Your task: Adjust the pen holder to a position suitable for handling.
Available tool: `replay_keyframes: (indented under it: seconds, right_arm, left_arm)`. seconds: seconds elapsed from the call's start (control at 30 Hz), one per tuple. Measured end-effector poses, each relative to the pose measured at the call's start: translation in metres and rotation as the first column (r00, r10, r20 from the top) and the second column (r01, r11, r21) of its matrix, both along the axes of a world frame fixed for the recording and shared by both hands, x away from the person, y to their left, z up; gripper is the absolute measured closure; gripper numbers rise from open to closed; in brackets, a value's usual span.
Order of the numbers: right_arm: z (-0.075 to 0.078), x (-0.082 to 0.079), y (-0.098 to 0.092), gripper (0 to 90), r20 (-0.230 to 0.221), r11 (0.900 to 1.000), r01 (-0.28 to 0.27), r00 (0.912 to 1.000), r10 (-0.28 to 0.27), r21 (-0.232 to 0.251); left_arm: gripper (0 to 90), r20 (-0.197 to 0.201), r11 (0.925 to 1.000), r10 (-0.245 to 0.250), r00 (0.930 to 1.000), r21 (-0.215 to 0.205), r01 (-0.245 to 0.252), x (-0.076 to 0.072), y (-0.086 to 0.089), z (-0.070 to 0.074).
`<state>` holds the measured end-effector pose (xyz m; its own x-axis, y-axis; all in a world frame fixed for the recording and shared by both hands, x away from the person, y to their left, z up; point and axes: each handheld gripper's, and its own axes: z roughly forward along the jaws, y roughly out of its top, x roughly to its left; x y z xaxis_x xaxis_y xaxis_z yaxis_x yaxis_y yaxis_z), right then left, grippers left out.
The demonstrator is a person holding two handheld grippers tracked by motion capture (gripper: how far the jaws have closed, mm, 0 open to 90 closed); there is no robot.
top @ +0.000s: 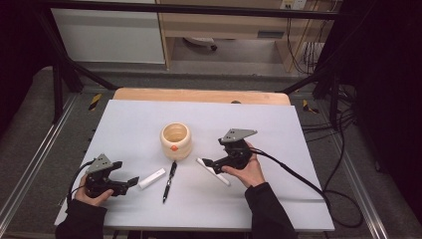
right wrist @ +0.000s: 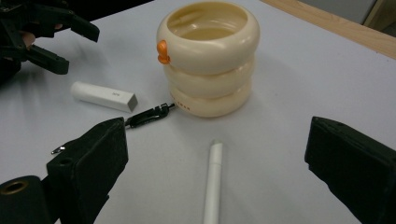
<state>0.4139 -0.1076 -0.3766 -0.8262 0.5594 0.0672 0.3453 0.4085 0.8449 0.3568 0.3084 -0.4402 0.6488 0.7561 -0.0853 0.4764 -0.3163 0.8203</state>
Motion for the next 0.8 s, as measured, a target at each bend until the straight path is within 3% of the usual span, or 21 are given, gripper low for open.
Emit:
replay_keyframes:
  seconds: [0.27,0.6,0.8]
  right_arm:
    - [0.014,0.011,0.029,13.6,0.031,0.999,-0.034,0.9989,0.034,-0.009]
    - [0.019,0.025,0.066,24.1,0.034,0.994,-0.104,0.9939,0.105,-0.023]
    - [0.021,0.035,0.085,30.1,0.041,0.987,-0.146,0.9879,0.149,-0.069]
  left_arm:
    - [7.1,-0.003,1.0000,0.001,1.0000,-0.002,-0.001,0.000,0.001,0.000]
    - [7.2,-0.006,1.0000,-0.001,1.0000,0.000,0.001,0.001,0.000,-0.001]
    - [7.3,-0.006,1.0000,-0.002,1.0000,0.000,0.002,0.001,0.000,-0.001]
